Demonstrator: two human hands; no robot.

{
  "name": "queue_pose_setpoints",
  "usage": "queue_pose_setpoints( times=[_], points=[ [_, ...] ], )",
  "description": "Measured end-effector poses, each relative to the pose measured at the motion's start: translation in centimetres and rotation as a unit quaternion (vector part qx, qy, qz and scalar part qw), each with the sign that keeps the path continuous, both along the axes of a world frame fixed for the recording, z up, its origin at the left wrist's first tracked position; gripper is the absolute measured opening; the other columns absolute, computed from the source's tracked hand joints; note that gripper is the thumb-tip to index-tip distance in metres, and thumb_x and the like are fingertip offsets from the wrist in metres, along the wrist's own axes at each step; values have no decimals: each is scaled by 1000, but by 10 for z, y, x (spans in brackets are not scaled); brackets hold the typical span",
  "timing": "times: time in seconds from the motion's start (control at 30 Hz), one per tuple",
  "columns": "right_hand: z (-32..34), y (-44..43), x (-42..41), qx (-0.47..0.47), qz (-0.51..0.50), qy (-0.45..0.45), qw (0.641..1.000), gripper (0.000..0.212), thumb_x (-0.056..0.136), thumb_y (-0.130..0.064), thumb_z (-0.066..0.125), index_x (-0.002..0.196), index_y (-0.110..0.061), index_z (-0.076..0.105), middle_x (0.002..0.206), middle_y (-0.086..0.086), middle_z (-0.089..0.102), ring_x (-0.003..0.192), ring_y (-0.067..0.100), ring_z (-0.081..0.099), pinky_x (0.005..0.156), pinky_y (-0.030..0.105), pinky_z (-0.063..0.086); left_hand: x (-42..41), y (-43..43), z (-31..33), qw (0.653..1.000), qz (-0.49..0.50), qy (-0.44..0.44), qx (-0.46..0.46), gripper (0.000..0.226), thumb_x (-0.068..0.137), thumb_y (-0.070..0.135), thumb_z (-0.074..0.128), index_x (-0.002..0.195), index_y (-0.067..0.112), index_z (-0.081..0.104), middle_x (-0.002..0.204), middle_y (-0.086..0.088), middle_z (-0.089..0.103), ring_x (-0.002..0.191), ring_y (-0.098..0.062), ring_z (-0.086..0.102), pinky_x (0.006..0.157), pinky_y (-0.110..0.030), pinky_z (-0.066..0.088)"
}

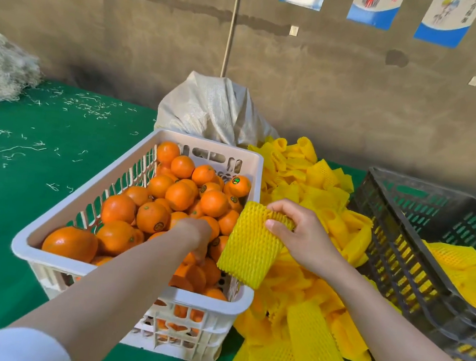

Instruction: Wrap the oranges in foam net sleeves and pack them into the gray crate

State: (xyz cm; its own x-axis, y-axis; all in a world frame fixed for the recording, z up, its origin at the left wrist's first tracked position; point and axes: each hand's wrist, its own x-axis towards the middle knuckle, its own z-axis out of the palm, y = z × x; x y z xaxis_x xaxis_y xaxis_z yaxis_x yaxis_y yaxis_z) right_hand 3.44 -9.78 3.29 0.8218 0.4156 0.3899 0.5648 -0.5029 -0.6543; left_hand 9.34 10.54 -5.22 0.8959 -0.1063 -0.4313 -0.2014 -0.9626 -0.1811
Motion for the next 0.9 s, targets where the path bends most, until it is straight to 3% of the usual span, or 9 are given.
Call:
queue_pose_setpoints(
  times=[0.1, 0.17, 0.2, 0.3, 0.33, 0.4, 0.53, 0.77, 0.9],
  points=[
    [1, -4, -4, -3, -2, 16, 1000, 20, 89, -6, 61, 91, -24, 54, 88, -17, 55, 80, -8, 50, 75, 11, 38, 0, -1, 14, 997, 40, -31, -56, 35, 78, 48, 67, 79, 17, 50, 77, 0, 52, 82, -23, 61, 66, -31, 51],
    [2, -11, -7, 1, -2, 34, 999, 18, 89, -5, 59, 92, -22, 54, 89, -13, 56, 84, 0, 51, 76, 14, 39, -2, 9, 30, 957, 144, -45, -248, 37, 80, 46, 66, 79, 12, 52, 82, -6, 58, 71, -22, 62, 56, -30, 51],
    [4, -15, -9, 0, -3, 44, 999, 17, 90, -5, 59, 93, -20, 54, 93, -9, 57, 90, 5, 52, 79, 15, 39, -3, 12, 38, 895, 201, -40, -397, 36, 82, 43, 67, 87, 9, 55, 87, -9, 59, 70, -24, 64, 54, -30, 52],
    [6, -27, -16, -17, -11, 41, 999, 15, 89, -5, 60, 92, -19, 57, 122, 5, 50, 117, 14, 44, 97, 17, 32, -18, 3, 68, 599, 270, 30, -753, 25, 87, 24, 63, 107, 11, 56, 109, -17, 60, 76, -29, 70, 62, -37, 60],
    [7, -30, -20, -26, -24, 23, 999, 15, 88, -6, 61, 91, -20, 58, 125, 5, 46, 121, 14, 40, 100, 13, 27, -25, -5, 75, 527, 257, 54, -808, 20, 89, 19, 60, 107, 13, 57, 111, -17, 60, 77, -28, 70, 63, -35, 60],
    [11, -36, -27, -29, -49, -21, 998, 11, 86, -6, 63, 91, -16, 65, 117, 4, 44, 116, 15, 37, 96, 5, 21, -38, -24, 86, 443, 218, 93, -865, 23, 83, 13, 57, 105, 15, 59, 104, -13, 64, 79, -24, 70, 63, -31, 59],
    [20, -55, -38, 4, -3, 13, 1000, 14, 87, 1, 59, 96, -6, 66, 98, 0, 51, 101, 12, 46, 91, 12, 32, -57, -68, 95, 392, 185, 120, -893, 49, 67, 11, 56, 116, 16, 56, 106, -15, 60, 91, -30, 61, 77, -38, 53],
    [24, -87, -58, 210, 52, 195, 957, 25, 91, 10, 38, 88, -8, 56, 82, 6, 55, 78, 12, 51, 72, 24, 40, -75, -130, 97, 308, 220, 169, -910, 51, 67, 7, 52, 117, 15, 58, 102, -19, 60, 80, -28, 63, 79, -42, 51],
    [18, -103, -63, 286, 63, 225, 929, 19, 92, 1, 40, 94, -7, 56, 85, 9, 58, 80, 20, 53, 73, 30, 43, -88, -165, 91, 316, 229, 162, -906, 47, 78, 13, 52, 124, 20, 57, 97, -15, 68, 83, -27, 64, 76, -40, 50]
  ],
)
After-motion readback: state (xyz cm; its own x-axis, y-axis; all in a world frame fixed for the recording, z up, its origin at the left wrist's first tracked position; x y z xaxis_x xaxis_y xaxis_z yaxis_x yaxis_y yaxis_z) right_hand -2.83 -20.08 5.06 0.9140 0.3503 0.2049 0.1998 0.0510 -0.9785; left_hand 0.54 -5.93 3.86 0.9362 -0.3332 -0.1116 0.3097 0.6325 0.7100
